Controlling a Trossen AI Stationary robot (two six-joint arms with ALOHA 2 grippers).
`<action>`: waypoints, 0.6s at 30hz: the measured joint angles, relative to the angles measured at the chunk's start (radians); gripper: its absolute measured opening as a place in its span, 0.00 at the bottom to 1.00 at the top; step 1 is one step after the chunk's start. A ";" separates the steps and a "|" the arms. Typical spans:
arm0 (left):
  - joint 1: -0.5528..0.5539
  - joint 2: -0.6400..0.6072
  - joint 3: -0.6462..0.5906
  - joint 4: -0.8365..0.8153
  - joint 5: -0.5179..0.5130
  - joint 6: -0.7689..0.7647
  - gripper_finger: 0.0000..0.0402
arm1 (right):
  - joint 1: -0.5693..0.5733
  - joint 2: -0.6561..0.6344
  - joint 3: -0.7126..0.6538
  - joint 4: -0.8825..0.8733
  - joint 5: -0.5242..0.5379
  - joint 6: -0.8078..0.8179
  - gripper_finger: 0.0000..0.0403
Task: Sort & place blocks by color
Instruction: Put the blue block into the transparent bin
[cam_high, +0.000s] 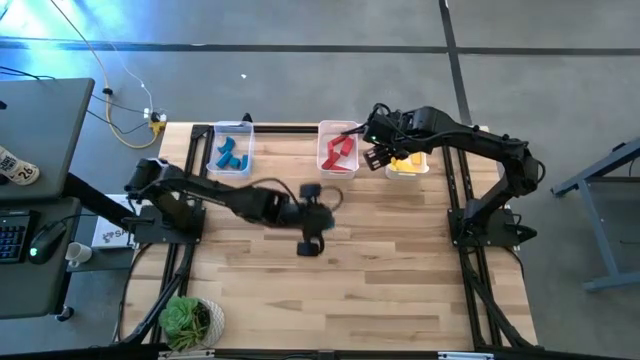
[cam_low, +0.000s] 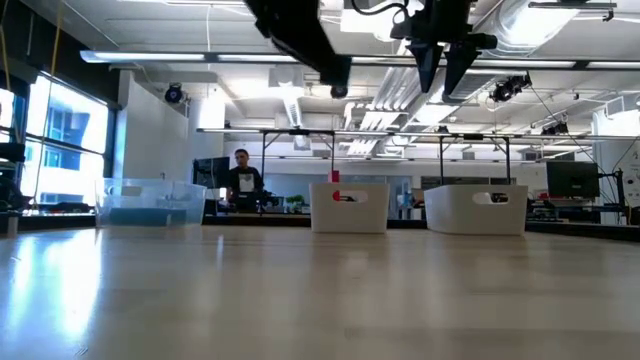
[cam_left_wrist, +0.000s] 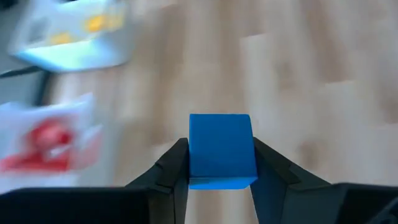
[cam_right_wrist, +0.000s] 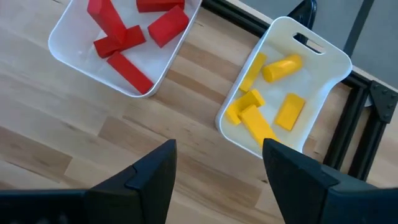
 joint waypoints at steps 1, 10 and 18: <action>0.019 -0.014 -0.002 -0.021 -0.029 0.004 0.25 | -0.002 0.000 0.000 -0.001 0.000 0.000 0.56; 0.247 -0.113 -0.002 -0.264 -0.141 -0.029 0.25 | -0.022 0.000 0.000 -0.003 0.000 -0.083 0.56; 0.466 -0.147 -0.002 -0.516 -0.258 -0.125 0.25 | -0.046 0.000 0.000 -0.002 0.016 -0.160 0.56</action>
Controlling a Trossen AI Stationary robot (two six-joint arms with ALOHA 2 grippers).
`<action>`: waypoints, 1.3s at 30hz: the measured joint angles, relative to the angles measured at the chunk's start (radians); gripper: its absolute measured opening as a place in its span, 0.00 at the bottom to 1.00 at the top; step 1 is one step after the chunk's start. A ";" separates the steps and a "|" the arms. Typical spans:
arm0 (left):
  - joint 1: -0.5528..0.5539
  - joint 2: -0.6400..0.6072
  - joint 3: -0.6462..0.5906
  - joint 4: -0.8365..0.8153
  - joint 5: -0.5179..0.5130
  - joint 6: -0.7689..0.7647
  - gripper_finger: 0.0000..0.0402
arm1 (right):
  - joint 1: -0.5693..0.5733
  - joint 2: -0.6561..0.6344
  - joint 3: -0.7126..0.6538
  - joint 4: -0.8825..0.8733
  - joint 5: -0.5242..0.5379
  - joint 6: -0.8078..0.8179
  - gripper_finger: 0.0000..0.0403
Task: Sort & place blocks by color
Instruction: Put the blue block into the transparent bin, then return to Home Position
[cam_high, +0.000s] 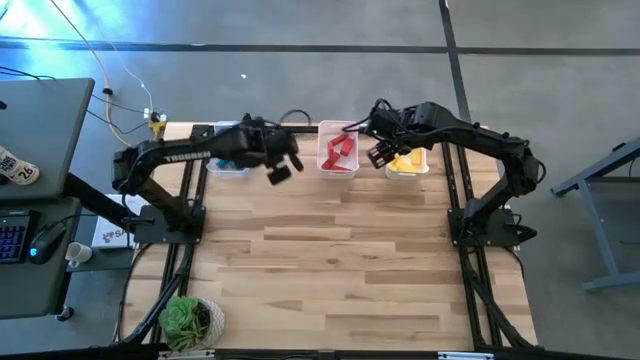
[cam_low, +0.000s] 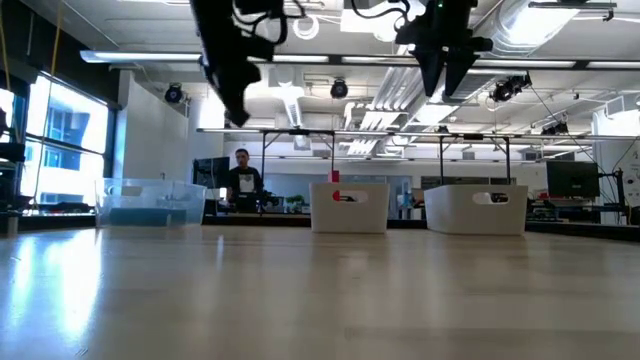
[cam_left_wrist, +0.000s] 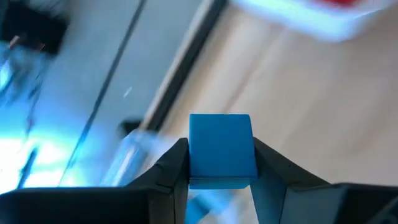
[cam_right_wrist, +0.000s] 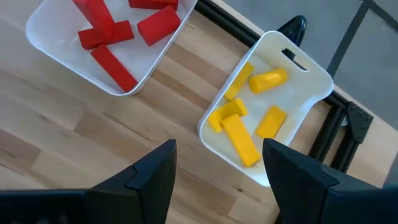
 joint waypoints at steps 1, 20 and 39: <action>0.026 -0.002 0.001 -0.030 -0.021 -0.016 0.25 | -0.004 0.000 0.000 0.000 0.001 -0.013 0.56; 0.423 -0.039 -0.168 -0.162 0.080 -0.170 0.28 | -0.071 0.000 0.000 0.110 -0.021 -0.290 0.56; 0.396 -0.133 -0.209 -0.110 0.257 -0.249 0.52 | -0.088 0.000 0.000 0.128 -0.106 -0.308 0.56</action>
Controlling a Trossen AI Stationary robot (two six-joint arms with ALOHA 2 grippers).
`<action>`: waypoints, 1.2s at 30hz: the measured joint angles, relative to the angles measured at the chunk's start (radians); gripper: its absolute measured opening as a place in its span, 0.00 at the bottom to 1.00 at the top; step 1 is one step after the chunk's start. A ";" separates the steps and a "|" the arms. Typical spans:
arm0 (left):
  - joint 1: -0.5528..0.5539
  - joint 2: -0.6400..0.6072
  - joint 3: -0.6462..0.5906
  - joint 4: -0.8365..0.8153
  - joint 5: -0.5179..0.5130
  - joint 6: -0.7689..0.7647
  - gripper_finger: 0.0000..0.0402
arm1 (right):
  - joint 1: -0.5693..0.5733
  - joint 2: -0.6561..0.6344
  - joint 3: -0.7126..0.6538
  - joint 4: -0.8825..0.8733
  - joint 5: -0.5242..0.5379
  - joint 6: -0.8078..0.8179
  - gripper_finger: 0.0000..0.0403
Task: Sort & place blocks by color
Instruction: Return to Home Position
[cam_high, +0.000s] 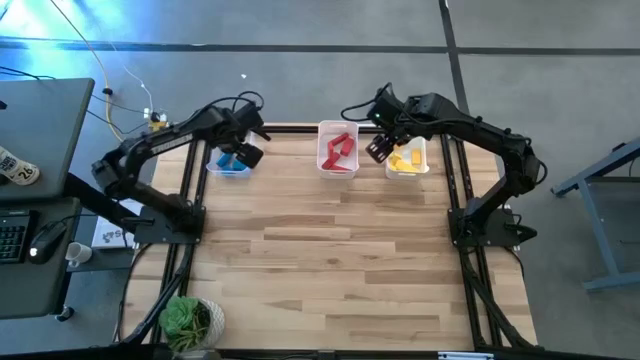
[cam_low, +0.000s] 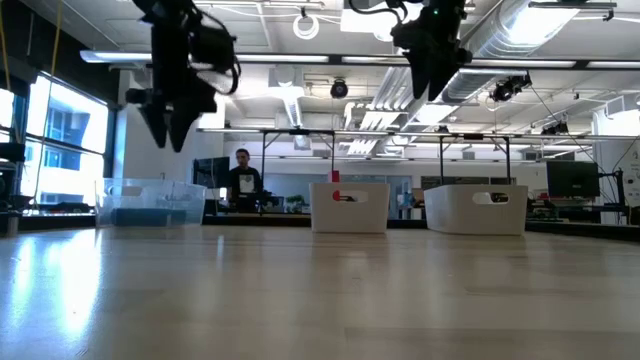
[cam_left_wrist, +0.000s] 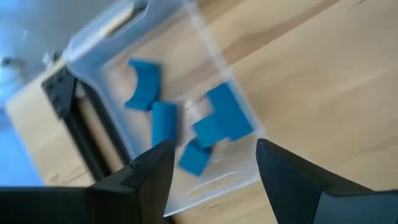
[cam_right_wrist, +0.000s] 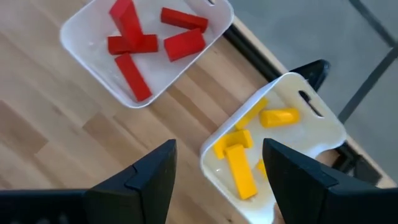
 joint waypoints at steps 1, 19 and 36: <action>-0.020 -0.029 0.000 0.012 0.002 -0.005 0.53 | 0.004 0.000 0.000 0.000 -0.008 0.011 0.56; -0.413 -0.654 -0.514 0.672 0.187 -0.144 0.53 | 0.146 0.000 0.000 0.149 0.046 0.138 0.56; -0.755 -1.019 -0.915 1.155 0.217 -0.112 0.53 | 0.237 0.000 0.000 0.185 0.012 0.257 0.56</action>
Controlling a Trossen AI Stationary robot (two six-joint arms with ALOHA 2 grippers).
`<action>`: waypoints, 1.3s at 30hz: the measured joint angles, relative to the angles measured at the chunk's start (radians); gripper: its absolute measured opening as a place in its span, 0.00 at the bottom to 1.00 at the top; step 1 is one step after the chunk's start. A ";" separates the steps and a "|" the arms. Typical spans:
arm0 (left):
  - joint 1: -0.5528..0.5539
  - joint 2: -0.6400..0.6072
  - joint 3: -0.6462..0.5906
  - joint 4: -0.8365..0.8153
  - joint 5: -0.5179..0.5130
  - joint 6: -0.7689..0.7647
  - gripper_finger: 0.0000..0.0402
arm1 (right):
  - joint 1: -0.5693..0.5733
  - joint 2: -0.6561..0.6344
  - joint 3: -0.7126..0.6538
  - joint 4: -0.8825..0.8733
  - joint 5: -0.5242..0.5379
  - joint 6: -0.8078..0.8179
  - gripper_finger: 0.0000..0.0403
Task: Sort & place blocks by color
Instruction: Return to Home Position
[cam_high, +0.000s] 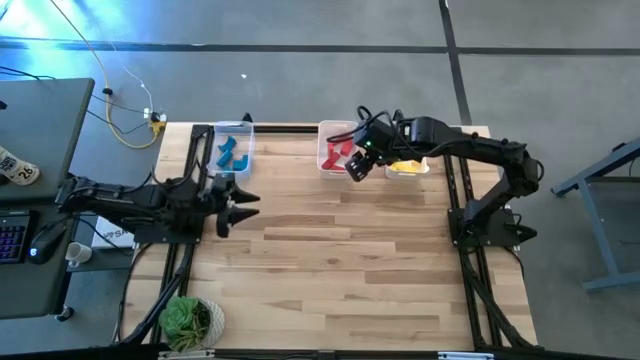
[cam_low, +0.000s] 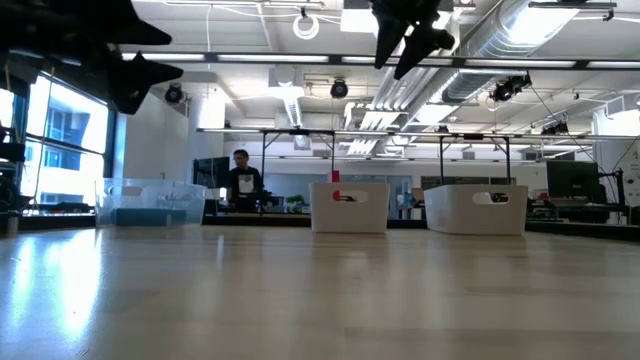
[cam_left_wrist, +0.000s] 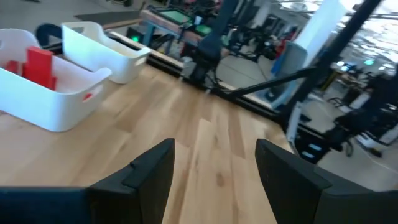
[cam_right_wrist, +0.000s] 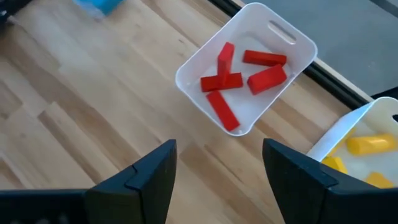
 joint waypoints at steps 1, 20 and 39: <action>-0.010 -0.020 -0.017 0.002 0.000 0.000 0.53 | 0.005 0.000 0.000 0.000 -0.001 -0.005 0.56; -0.087 -0.333 -0.214 0.057 0.049 0.053 0.53 | 0.062 -0.009 0.000 -0.017 0.010 0.055 0.56; -0.087 -0.338 -0.226 0.016 0.034 0.078 0.53 | 0.086 -0.571 -0.272 -0.001 0.241 -0.082 0.56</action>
